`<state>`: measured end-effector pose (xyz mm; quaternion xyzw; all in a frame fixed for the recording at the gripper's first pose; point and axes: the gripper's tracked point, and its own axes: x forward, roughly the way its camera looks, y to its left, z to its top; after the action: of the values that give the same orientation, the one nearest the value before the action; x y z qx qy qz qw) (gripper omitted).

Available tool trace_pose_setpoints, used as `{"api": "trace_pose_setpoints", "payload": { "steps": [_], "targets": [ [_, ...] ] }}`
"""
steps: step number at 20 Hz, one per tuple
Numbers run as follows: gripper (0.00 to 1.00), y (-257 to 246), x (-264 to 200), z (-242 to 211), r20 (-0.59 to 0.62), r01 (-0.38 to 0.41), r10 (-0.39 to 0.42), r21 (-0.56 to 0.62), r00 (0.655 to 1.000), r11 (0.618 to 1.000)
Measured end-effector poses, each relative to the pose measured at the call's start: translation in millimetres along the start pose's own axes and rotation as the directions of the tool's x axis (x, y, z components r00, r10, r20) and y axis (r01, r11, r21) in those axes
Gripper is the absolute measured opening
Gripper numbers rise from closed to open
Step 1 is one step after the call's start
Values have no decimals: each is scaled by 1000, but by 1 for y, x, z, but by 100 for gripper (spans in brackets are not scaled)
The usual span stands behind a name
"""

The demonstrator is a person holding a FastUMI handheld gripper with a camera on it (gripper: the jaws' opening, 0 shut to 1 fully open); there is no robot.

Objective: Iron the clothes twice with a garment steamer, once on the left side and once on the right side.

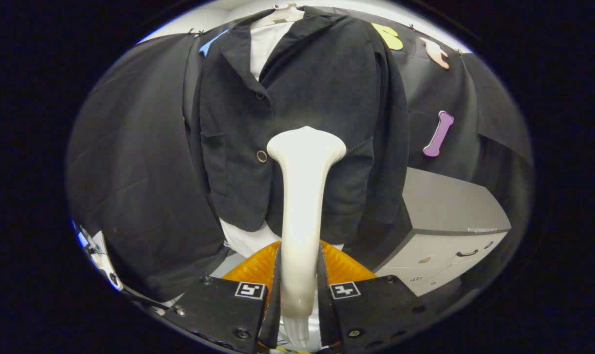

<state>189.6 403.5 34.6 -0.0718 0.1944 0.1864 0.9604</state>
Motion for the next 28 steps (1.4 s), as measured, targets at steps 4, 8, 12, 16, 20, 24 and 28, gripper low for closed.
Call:
{"api": "trace_pose_setpoints", "payload": {
  "steps": [4, 8, 12, 16, 20, 24, 28],
  "targets": [
    [34, 3, 5, -17, -30, -17, 17, -1, 999, 1000],
    [35, -1, 11, -38, -61, -19, 19, 3, 998, 1000],
    [35, -4, 16, -62, -102, -26, 29, 25, 994, 999],
    [35, -7, 19, -77, -134, -26, 31, 39, 991, 999],
    [35, -10, 9, -69, -115, -24, 31, 62, 993, 998],
    [35, -10, -15, -39, -53, -20, 26, 109, 998, 994],
    [35, -3, -52, 10, 54, -22, 13, 156, 998, 988]
  ]
}}
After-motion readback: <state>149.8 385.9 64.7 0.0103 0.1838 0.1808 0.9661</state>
